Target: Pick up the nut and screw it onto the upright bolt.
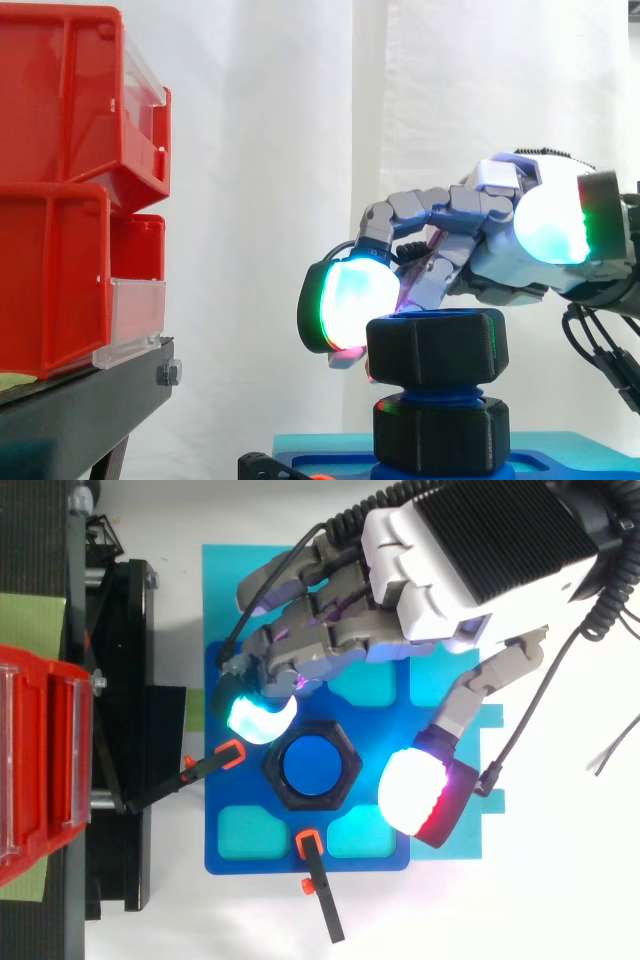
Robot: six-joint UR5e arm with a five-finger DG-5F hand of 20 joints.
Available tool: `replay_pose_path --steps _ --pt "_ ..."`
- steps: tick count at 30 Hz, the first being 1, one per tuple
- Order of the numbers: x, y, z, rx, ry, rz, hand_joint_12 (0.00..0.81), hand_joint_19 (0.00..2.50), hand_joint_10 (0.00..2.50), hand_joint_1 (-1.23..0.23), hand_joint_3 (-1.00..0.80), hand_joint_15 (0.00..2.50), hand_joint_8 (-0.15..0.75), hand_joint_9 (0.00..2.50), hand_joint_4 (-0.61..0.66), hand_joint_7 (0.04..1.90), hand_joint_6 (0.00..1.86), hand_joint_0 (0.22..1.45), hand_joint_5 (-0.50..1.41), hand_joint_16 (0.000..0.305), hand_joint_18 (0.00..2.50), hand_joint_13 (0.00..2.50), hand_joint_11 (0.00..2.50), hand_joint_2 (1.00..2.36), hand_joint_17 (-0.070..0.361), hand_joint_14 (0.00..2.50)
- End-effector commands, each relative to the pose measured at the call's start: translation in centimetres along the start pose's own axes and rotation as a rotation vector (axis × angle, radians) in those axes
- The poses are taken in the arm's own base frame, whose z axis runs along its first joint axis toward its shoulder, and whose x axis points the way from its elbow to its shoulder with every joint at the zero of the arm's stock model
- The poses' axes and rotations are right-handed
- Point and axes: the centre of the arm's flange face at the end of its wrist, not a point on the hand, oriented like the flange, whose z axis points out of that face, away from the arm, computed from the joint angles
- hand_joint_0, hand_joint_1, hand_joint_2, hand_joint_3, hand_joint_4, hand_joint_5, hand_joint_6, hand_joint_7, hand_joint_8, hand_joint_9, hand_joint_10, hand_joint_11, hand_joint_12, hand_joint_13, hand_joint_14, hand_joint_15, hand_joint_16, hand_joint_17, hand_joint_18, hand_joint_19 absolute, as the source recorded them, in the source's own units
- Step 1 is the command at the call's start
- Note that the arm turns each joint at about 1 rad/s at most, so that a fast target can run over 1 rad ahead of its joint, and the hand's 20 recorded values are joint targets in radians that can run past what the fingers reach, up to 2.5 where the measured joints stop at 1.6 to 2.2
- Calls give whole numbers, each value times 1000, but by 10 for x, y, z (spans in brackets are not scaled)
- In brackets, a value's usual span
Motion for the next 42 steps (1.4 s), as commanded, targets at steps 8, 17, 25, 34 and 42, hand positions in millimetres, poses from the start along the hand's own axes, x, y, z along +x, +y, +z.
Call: replay_pose_path --steps 8,17,25,34,42 --pt "-2 -5 -3 -6 -23 -6 320 156 0 -310 -500 0 291 933 245 1367 505 507 -32 35 510 725 0 1000 78 0" --pt "-11 -14 -11 -2 -43 -21 310 165 0 -314 -500 0 300 1007 219 1555 501 512 14 33 563 773 0 1000 75 0" --pt "-23 -20 -14 -7 -54 -32 287 193 0 -330 -500 3 270 1206 124 1508 530 519 56 31 662 875 0 1000 70 0" --pt "-39 -24 -14 -21 -68 -48 293 196 2 -321 -500 9 270 1261 243 1242 506 512 -2 31 658 877 0 1000 70 0" --pt "-76 -9 11 -98 -85 -67 294 166 0 -316 -500 0 242 994 238 724 502 501 -96 33 509 694 0 1000 73 0"
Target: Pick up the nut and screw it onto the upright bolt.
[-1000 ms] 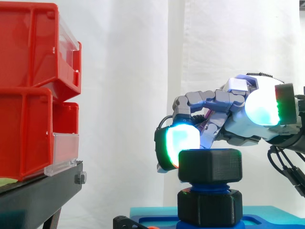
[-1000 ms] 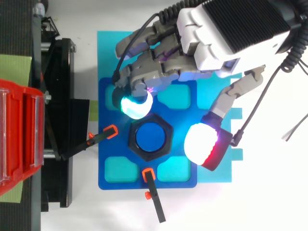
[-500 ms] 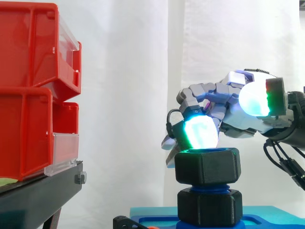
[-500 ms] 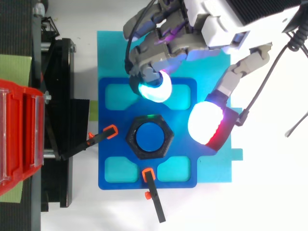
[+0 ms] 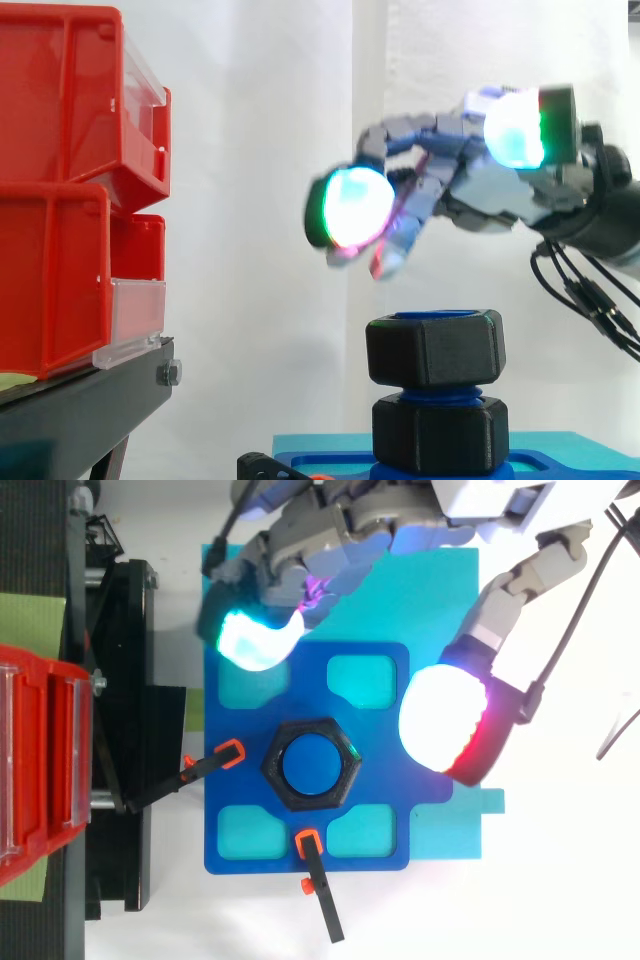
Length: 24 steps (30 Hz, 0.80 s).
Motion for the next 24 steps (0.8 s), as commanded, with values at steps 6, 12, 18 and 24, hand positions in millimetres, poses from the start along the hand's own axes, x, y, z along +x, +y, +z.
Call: replay_pose_path --steps 6,12,18,24 --pt "6 9 9 -30 13 -7 293 144 0 -314 -500 0 232 893 215 626 501 494 -124 33 422 606 0 1000 75 0" --pt "30 12 3 -31 7 3 297 140 0 -306 -500 0 233 862 216 623 501 493 -124 33 406 598 0 1000 75 0" --pt "37 12 0 -39 -8 13 298 149 0 -303 -500 0 234 854 217 625 501 493 -124 34 408 603 0 1000 76 0" --pt "39 11 0 -35 -1 14 300 149 0 -298 -500 0 236 854 223 629 501 492 -122 34 413 608 0 1000 76 0"
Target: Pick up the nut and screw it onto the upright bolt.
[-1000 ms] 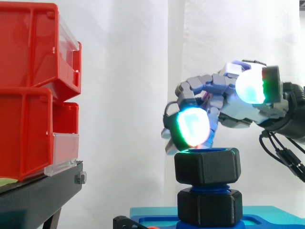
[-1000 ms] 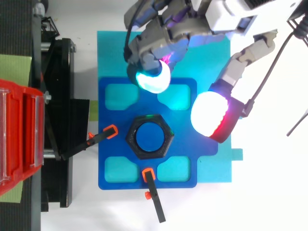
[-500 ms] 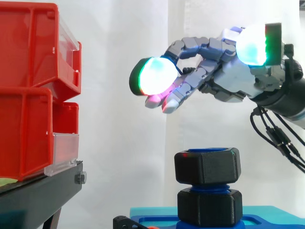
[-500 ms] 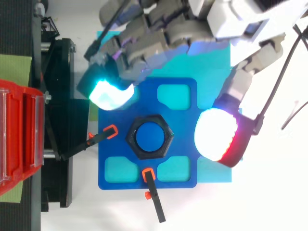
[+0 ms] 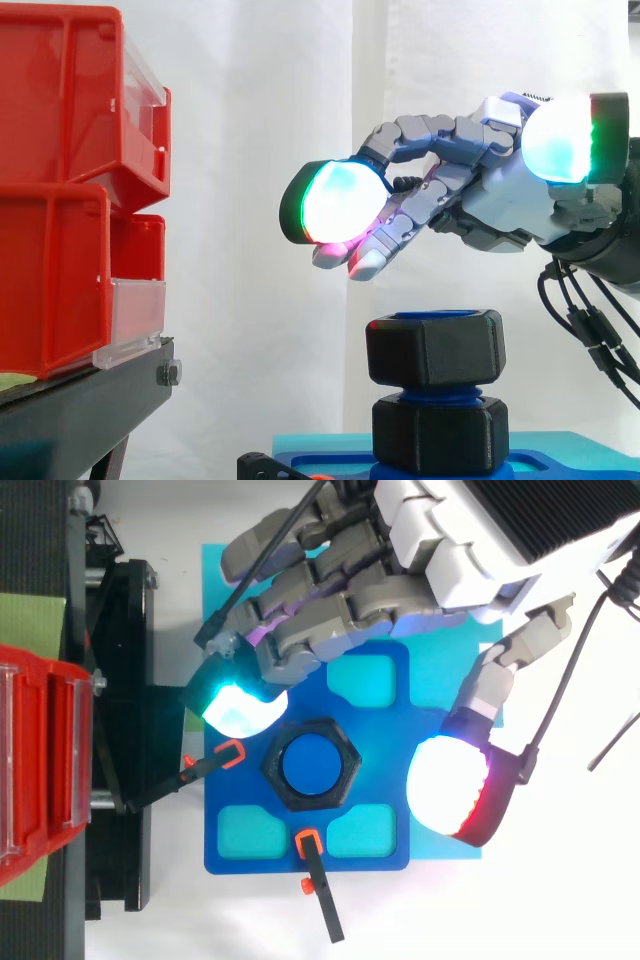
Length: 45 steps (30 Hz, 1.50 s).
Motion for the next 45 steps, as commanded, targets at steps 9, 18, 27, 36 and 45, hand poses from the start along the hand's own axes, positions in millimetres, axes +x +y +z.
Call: replay_pose_path --steps 9,18,27,36,45 --pt "22 -11 -5 5 8 41 303 156 0 -283 -500 0 242 857 224 656 502 492 -115 34 416 612 0 1000 77 0" --pt "27 -11 -7 13 19 43 307 158 0 -277 -500 0 251 869 228 708 502 492 -107 34 421 627 0 1000 78 0" --pt "31 -13 -12 21 25 47 312 158 0 -290 -500 0 258 871 242 809 503 492 -99 34 429 635 0 1000 78 0" --pt "33 -14 -17 26 27 47 312 166 0 -297 -500 0 261 875 245 811 503 493 -100 35 435 638 0 1000 78 0" --pt "36 -14 -17 24 28 47 313 175 0 -298 -500 0 263 877 245 813 503 494 -97 35 440 648 0 1000 78 0"
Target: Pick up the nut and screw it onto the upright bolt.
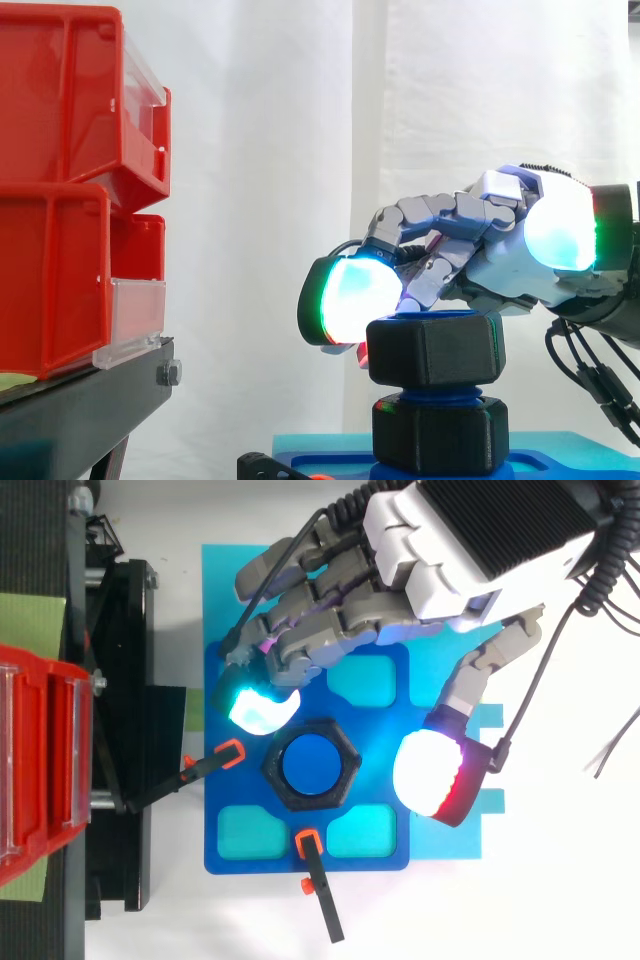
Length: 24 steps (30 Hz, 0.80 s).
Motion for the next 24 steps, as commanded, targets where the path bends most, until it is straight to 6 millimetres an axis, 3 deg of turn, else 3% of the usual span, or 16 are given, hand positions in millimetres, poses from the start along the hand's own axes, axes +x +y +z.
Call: replay_pose_path --steps 1,17,24 --pt "1 0 0 1 1 1 315 178 0 -298 -500 0 263 877 253 826 503 494 -95 35 446 648 0 1000 78 0" --pt "-6 -6 -6 10 -7 -3 311 180 0 -300 -500 0 286 929 236 1390 504 502 -30 34 490 682 0 1000 77 0" --pt "-11 -12 -13 22 -12 -7 303 181 0 -306 -500 0 299 1000 215 1526 502 507 10 33 532 735 0 1000 75 0"
